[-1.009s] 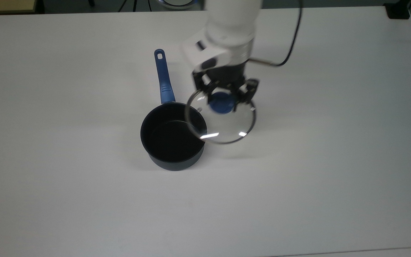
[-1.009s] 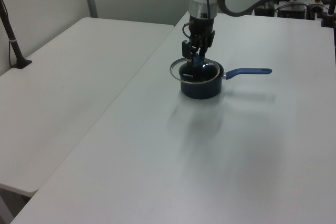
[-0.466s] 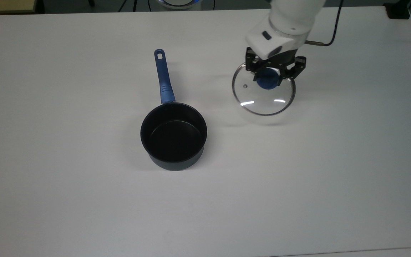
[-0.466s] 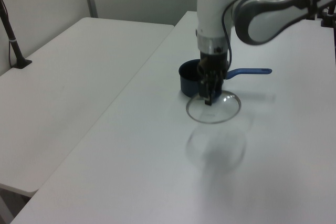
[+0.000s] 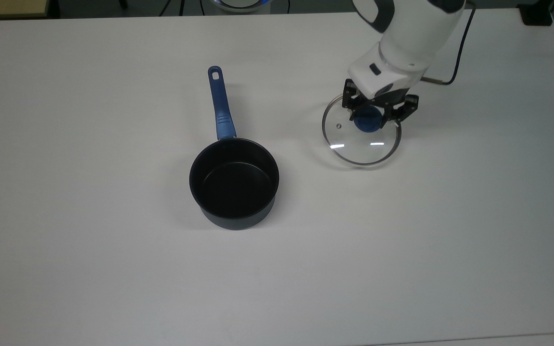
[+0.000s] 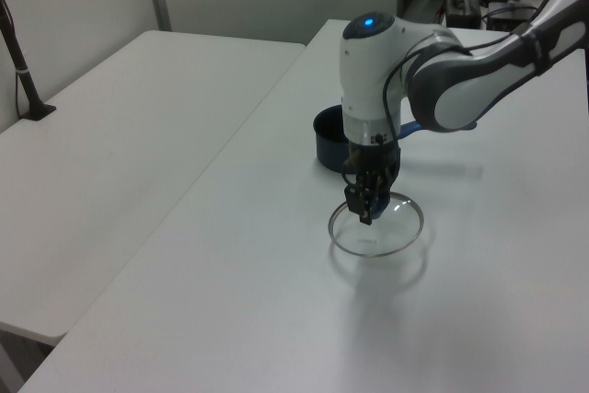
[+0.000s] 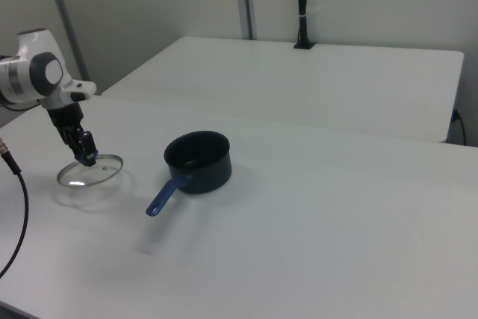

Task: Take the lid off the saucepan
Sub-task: 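Lower the glass lid onto the table and open the gripper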

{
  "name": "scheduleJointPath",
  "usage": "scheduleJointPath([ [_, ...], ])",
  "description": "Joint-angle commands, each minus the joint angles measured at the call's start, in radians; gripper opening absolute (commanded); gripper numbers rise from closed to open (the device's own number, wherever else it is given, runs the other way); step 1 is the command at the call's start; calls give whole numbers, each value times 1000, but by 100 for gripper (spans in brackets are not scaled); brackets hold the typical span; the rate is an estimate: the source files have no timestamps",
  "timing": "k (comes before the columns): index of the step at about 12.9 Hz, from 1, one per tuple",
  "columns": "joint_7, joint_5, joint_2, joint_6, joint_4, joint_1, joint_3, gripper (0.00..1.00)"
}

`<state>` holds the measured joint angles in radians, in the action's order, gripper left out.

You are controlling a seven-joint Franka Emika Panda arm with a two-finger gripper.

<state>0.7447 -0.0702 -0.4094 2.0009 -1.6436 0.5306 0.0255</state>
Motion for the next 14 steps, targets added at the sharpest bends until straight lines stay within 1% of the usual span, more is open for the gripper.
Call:
scheduleJointPath([
  [1, 39, -22, -17, 36, -16, 26, 24, 51],
  [4, 41, -23, -54, 38, -15, 43, 24, 52],
  [9, 36, -22, -71, 32, -16, 39, 25, 60],
  [11, 33, -20, -71, 24, -16, 35, 25, 70],
  [12, 31, -20, -68, 21, -15, 35, 30, 86],
  [13, 31, -17, -66, 21, -10, 42, 48, 100],
  [14, 30, -14, -63, 21, -7, 43, 53, 100],
])
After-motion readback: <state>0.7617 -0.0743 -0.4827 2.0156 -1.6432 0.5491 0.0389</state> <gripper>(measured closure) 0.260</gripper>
